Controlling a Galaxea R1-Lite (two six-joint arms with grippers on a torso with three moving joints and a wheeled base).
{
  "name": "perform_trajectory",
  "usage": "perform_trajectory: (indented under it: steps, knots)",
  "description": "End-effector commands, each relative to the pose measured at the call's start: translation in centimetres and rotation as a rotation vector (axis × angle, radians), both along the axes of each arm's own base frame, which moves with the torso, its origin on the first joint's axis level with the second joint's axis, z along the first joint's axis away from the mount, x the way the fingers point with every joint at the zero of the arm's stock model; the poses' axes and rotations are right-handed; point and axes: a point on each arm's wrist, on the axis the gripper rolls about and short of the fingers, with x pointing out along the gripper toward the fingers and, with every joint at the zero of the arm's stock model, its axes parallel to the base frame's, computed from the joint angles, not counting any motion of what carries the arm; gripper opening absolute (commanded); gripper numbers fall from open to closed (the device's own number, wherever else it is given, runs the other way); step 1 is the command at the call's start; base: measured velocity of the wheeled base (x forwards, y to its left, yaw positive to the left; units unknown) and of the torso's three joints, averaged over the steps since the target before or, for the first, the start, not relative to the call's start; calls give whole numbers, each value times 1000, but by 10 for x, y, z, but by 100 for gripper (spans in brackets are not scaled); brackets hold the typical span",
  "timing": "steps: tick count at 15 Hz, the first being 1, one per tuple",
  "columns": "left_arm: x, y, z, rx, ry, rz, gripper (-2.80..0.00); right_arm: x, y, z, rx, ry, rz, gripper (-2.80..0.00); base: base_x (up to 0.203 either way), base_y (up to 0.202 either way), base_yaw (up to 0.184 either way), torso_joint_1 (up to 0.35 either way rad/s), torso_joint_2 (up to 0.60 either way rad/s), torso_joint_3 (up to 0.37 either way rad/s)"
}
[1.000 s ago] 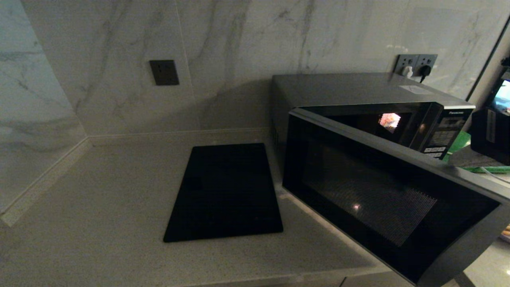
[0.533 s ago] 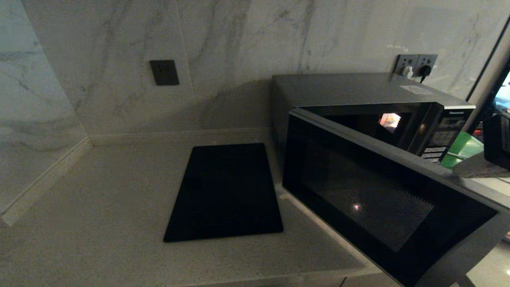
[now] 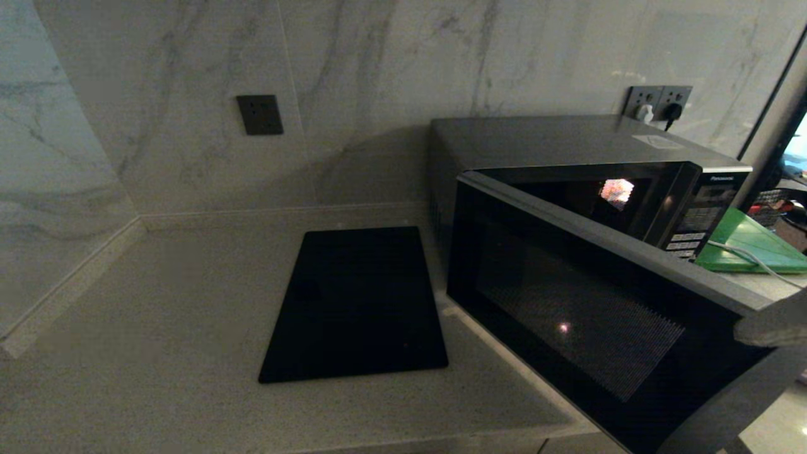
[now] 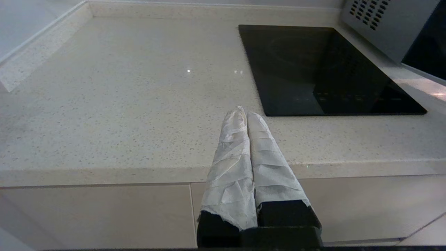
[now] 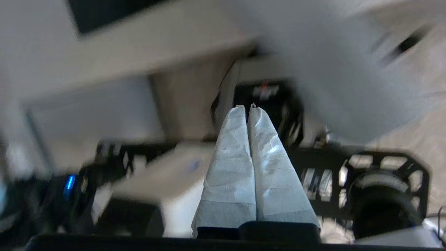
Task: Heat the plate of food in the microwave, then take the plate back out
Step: Open the microwave oven
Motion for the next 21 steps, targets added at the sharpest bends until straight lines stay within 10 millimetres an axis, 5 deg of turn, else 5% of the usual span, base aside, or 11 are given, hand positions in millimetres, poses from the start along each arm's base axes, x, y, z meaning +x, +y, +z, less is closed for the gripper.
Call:
perform_trajectory:
  steps: [1,6,13,21]
  knots:
    - [0,0,0,-1,0,0,-280,-8,-1,7,45,19,39,-280,0,0,0,0,0,0]
    - [0,0,0,-1,0,1,-280,-20,-9,34,125,-86,50,-280,0,0,0,0,0,0]
    - [0,0,0,0,0,0,-280,42,-7,0,-192,-210,-269,-280,0,0,0,0,0,0]
    - [0,0,0,-1,0,1,-280,49,-4,-5,-210,-197,-277,-280,0,0,0,0,0,0]
